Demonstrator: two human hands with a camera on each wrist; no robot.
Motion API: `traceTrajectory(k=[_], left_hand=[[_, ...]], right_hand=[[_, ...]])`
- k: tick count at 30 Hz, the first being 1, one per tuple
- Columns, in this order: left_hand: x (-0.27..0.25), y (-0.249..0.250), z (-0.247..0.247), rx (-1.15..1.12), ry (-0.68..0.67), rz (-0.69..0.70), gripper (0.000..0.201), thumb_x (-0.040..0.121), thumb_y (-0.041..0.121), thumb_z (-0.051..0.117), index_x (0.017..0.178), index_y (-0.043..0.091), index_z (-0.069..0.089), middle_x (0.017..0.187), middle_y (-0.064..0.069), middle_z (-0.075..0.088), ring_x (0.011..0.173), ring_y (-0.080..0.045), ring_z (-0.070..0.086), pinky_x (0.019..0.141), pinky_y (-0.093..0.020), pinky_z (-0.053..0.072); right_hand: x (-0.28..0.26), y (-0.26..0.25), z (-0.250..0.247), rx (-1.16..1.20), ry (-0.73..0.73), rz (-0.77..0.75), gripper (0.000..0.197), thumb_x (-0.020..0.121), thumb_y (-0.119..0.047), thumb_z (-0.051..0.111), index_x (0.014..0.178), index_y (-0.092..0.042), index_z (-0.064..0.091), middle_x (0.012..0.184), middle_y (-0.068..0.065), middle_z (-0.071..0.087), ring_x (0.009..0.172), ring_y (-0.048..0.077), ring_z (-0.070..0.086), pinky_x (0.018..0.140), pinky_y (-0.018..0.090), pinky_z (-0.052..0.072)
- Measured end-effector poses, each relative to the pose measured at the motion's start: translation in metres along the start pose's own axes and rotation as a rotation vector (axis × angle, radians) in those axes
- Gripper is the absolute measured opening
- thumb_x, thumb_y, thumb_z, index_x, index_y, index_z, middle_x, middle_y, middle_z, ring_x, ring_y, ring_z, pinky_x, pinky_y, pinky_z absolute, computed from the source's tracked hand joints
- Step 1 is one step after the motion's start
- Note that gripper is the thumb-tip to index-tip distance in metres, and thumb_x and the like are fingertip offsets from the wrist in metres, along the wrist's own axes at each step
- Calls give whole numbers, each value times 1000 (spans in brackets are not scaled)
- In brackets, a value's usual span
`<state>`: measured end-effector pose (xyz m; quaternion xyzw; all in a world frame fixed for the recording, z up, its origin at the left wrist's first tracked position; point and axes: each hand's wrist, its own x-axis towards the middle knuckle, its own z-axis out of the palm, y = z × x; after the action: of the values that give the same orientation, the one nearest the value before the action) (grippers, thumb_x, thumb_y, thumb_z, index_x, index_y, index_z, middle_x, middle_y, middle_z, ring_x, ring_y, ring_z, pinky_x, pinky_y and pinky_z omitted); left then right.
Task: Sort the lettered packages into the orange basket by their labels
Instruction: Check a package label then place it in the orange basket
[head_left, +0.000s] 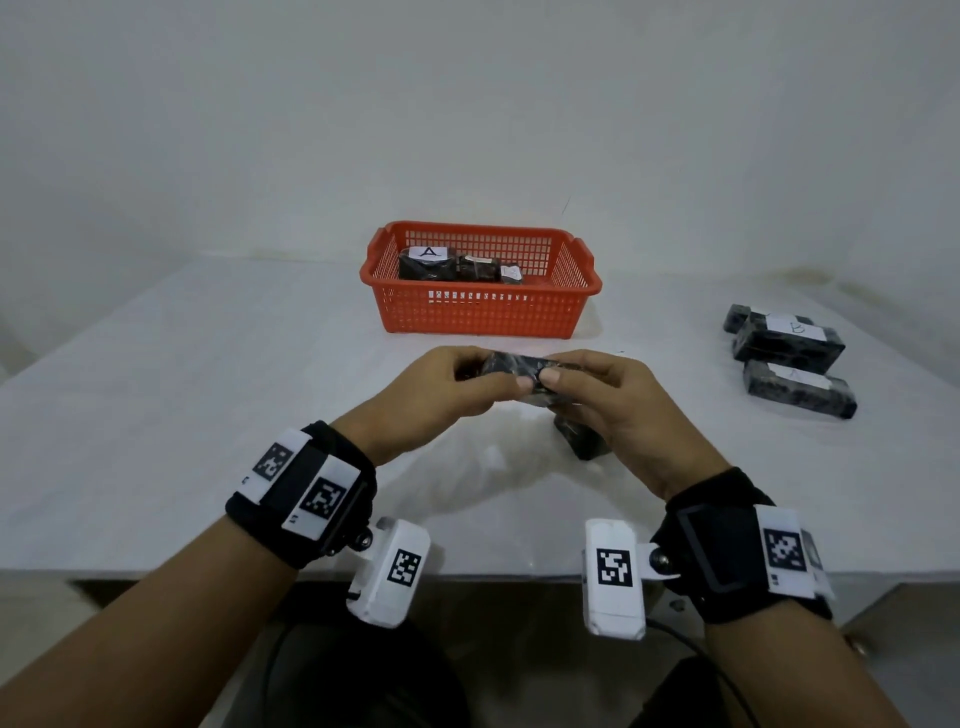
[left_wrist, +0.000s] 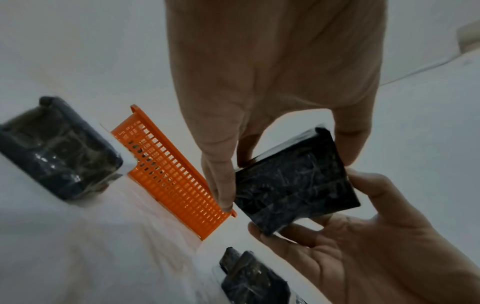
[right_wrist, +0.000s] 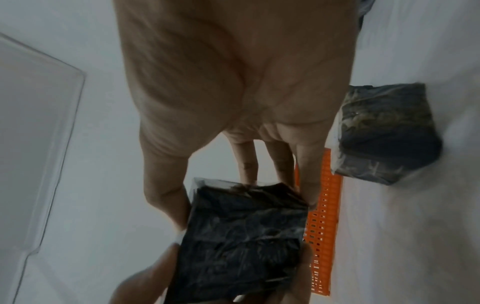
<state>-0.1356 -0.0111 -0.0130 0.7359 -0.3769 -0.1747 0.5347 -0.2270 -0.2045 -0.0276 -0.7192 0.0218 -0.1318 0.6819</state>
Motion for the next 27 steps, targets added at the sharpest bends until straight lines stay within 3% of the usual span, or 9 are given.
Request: traceTrajectory(k=[2,5,8,11,14,17,20,24,27], left_hand=[[3,-5,2,-55,49,-6,58,76,50,66,114,6,73,107,-22,70,100,-40,62,107,-50,50],[2,-7,3,-91,50,4,61,76,50,67,116,4,71,109,-28,66,102,-37,62,110,-55,46],[-1,-3,2,-109,2,-22,56,83,53,68,123,14,71,125,-16,70,121,-33,65,113,-53,48],[0,-1,0,-171,-12,-56,43,90,43,65,121,14,72,123,-4,75,121,-17,68,111,-47,51],[2,1,2,-130,68,-26,38,86,37,66,115,12,74,115,-5,77,112,-17,73,104,-43,57],[3,1,4,-121,129,-37,45,80,37,70,118,13,69,114,-8,76,109,-19,74,101,-39,59],[4,-3,2,-153,84,-67,53,78,41,75,123,17,64,120,-5,73,111,-15,73,100,-36,59],[6,-5,0,-147,50,-107,70,74,43,77,134,10,59,125,-6,70,116,-18,71,99,-35,59],[8,-7,0,-147,116,-81,71,72,41,76,132,7,61,124,-8,71,114,-21,72,100,-37,59]], right_hand=[[0,0,1,-5,-10,15,43,76,-42,83,107,-13,79,114,15,77,118,36,69,114,53,47],[-1,-1,-1,18,-7,37,43,83,-36,78,113,-5,75,117,14,77,118,29,70,111,47,51],[-2,-1,-4,6,17,10,46,85,-36,74,113,0,74,115,15,77,113,28,73,104,42,56],[-2,1,-7,12,21,-4,47,84,-34,72,115,1,74,116,17,77,114,30,72,105,43,56],[-3,1,-6,13,13,5,47,82,-35,72,114,-1,74,116,15,77,116,30,71,108,44,54],[-3,1,-2,-16,32,-2,36,79,-36,76,103,-9,78,104,8,78,112,31,71,108,48,53],[-3,3,-4,-19,60,-25,30,77,-38,81,96,-15,80,105,13,79,113,36,70,108,52,53],[-3,4,-9,-15,32,4,55,68,-46,86,112,-15,77,116,19,75,111,32,71,112,57,48],[-3,5,-10,-27,28,25,54,71,-35,86,119,-16,73,117,10,77,116,31,71,113,54,48]])
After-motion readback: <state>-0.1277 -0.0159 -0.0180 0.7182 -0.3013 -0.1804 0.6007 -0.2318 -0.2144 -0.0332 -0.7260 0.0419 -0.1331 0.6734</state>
